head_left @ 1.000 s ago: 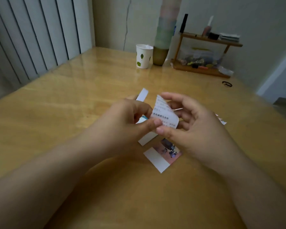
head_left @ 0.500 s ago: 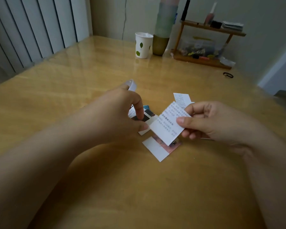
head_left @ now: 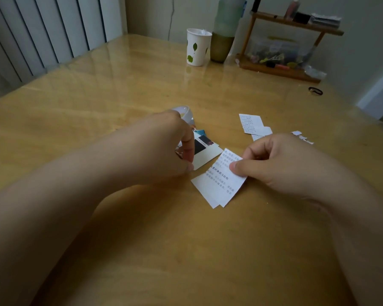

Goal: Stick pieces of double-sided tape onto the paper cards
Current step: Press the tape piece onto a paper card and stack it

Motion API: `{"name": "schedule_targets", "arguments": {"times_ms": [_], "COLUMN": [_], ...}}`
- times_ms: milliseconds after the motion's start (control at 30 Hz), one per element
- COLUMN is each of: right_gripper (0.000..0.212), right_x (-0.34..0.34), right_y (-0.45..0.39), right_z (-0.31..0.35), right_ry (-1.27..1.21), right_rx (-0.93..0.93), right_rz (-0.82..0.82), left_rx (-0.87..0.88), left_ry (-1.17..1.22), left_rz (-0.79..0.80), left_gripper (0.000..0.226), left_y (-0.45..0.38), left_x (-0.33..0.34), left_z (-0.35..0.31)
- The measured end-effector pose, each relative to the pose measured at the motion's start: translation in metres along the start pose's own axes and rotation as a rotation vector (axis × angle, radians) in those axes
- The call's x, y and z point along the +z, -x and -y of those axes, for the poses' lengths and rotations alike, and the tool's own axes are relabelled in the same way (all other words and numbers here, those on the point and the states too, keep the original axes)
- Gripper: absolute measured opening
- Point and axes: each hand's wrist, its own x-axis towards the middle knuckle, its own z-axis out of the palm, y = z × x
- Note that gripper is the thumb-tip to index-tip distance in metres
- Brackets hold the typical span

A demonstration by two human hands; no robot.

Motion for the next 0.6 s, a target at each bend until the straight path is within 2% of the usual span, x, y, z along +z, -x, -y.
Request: {"name": "schedule_targets", "arguments": {"times_ms": [600], "right_gripper": [0.024], "right_x": [0.0058], "right_y": [0.0037], "right_z": [0.0039], "right_ry": [0.084], "right_rx": [-0.038], "right_rz": [-0.010], "left_rx": [0.006], "left_ry": [-0.027], "left_rz": [0.089], "left_gripper": [0.012], "left_y": [0.0014], "left_x": [-0.0006], "left_z": [-0.0033]}}
